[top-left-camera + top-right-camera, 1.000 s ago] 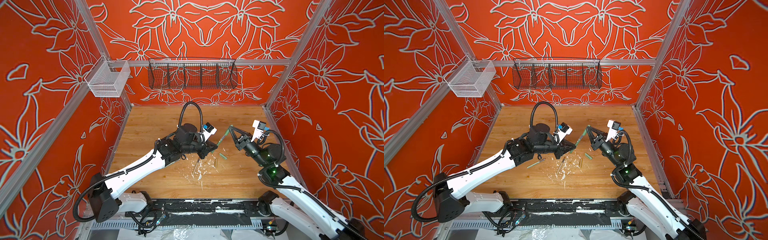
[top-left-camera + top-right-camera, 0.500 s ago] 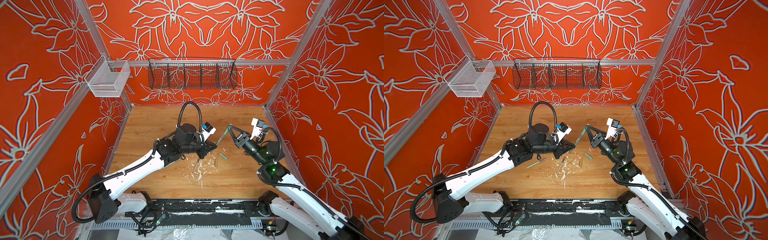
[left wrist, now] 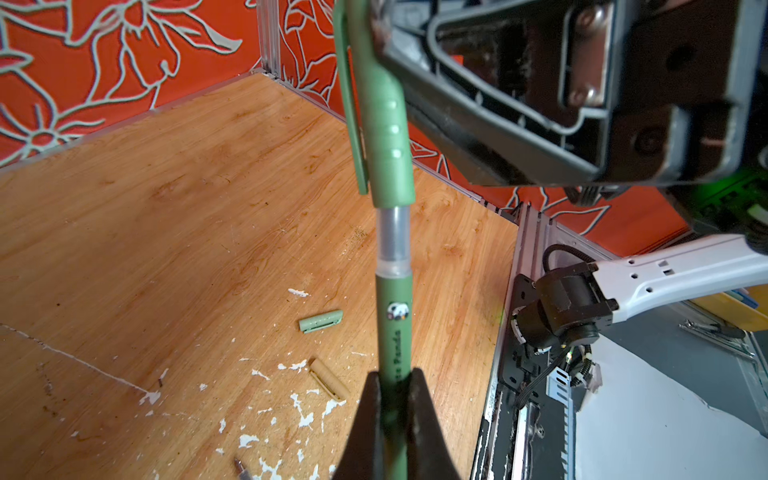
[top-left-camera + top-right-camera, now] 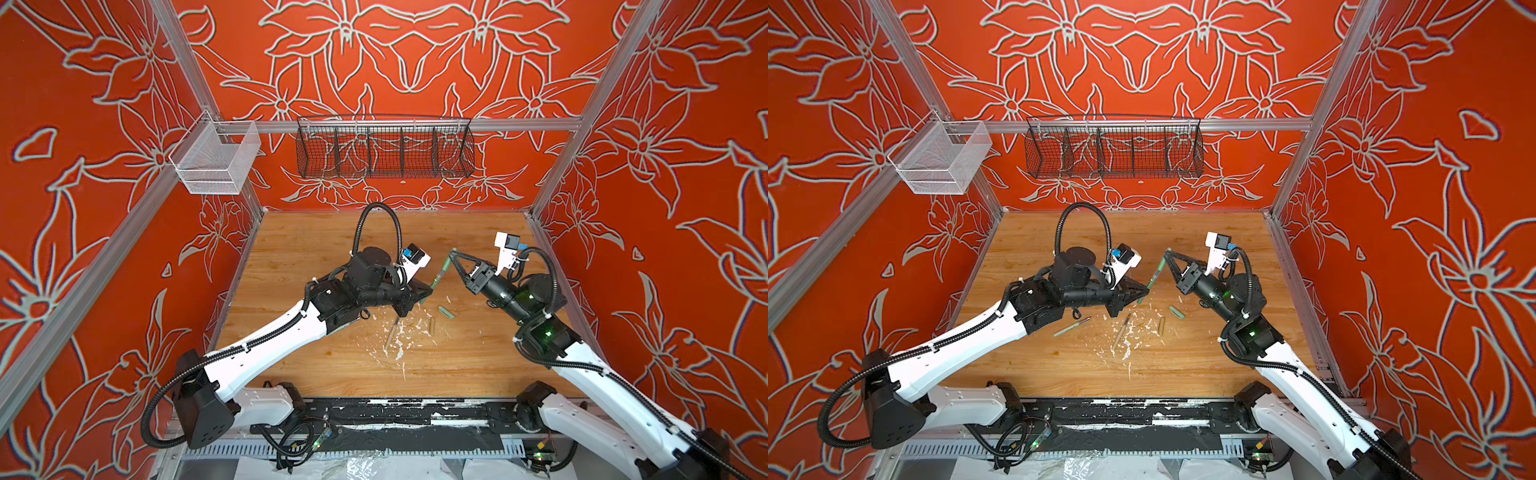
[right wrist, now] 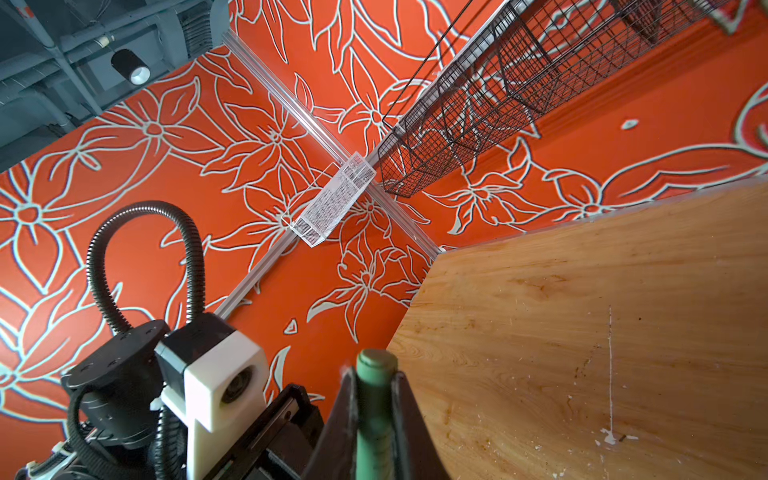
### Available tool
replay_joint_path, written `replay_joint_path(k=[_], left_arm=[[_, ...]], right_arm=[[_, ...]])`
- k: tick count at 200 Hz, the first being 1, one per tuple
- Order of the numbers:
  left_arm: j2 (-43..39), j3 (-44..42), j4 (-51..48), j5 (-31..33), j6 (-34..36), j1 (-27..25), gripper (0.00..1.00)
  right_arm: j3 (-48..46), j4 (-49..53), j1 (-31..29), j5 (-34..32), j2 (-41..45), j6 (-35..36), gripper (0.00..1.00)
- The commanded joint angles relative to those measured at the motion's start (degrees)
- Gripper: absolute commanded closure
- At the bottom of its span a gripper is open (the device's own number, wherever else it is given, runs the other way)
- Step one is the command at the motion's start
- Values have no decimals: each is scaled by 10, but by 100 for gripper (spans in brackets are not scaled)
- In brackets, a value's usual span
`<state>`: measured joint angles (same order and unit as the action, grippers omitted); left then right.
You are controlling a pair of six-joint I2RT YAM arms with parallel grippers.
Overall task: Insert the pens into the pen caps
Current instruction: 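Push the cap down over the pen with the right gripper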
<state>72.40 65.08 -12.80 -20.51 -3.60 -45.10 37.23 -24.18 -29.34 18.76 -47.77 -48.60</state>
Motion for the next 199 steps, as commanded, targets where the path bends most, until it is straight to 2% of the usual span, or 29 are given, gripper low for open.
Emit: replay_joint_path(k=[1, 22, 105, 166, 177, 199], left_arm=[[-14, 13, 32, 4, 15, -2, 100], [-10, 17, 28, 7, 15, -2, 100], [1, 28, 36, 13, 19, -2, 100], [2, 39, 33, 10, 25, -2, 100], [4, 41, 31, 6, 26, -2, 100], [7, 43, 29, -2, 26, -2, 100]], right_arm=[[0, 15, -5, 21, 8, 22, 100], [0, 38, -8, 18, 16, 50, 100], [-35, 12, -9, 9, 31, 30, 100], [-38, 37, -18, 13, 31, 41, 100], [-35, 41, -19, 12, 33, 45, 93], [-22, 58, -19, 10, 37, 58, 85]])
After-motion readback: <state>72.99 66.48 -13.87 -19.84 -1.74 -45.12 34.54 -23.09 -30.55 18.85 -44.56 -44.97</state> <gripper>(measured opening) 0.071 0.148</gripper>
